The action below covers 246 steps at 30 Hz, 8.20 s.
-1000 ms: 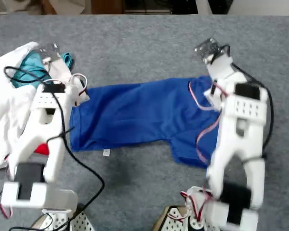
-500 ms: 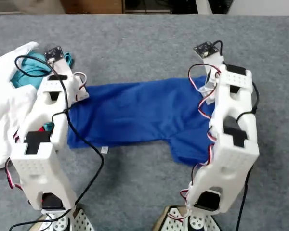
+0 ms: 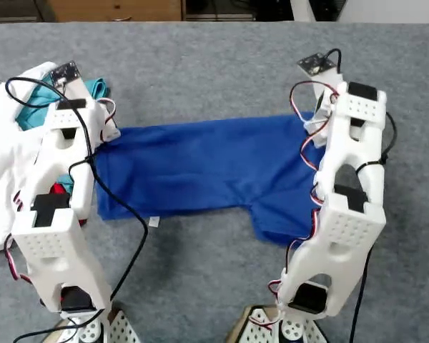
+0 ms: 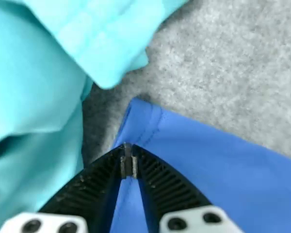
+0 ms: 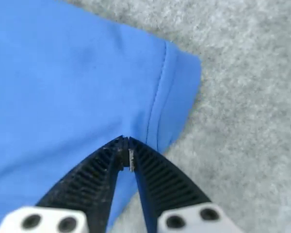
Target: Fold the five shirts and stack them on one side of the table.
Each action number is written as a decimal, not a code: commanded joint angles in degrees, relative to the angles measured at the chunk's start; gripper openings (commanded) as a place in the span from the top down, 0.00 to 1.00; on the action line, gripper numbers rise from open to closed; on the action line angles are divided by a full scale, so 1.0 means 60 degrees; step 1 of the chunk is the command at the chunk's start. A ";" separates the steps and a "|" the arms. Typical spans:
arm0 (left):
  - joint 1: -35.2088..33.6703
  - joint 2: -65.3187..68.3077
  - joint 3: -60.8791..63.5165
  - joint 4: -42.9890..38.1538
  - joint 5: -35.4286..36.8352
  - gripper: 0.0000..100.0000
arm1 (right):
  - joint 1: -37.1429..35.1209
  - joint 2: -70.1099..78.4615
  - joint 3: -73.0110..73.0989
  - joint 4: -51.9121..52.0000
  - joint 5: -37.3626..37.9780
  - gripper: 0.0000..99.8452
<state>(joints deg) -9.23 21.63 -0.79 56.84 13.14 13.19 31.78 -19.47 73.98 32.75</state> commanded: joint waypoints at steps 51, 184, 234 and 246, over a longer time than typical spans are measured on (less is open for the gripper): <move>0.0835 -0.7451 0.6784 0.0938 -0.2066 0.98 | 0.0667 -1.0440 0.9971 -0.1231 0.3590 0.99; 0.1011 -1.3253 1.2894 -0.1934 -0.2447 0.98 | -0.2000 0.1473 -0.5516 0.4733 0.7223 0.71; 0.1026 -1.3267 1.2894 -0.1919 -0.2447 0.98 | -0.3011 0.0447 -0.1077 0.1333 0.5641 1.00; 0.1026 -1.3282 1.2894 -0.1919 -0.2447 0.98 | -0.3289 0.2044 -0.1267 0.0425 0.4762 1.00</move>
<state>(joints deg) -3.60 -57.32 76.84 46.11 -1.19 -5.45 41.36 -26.42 80.04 64.48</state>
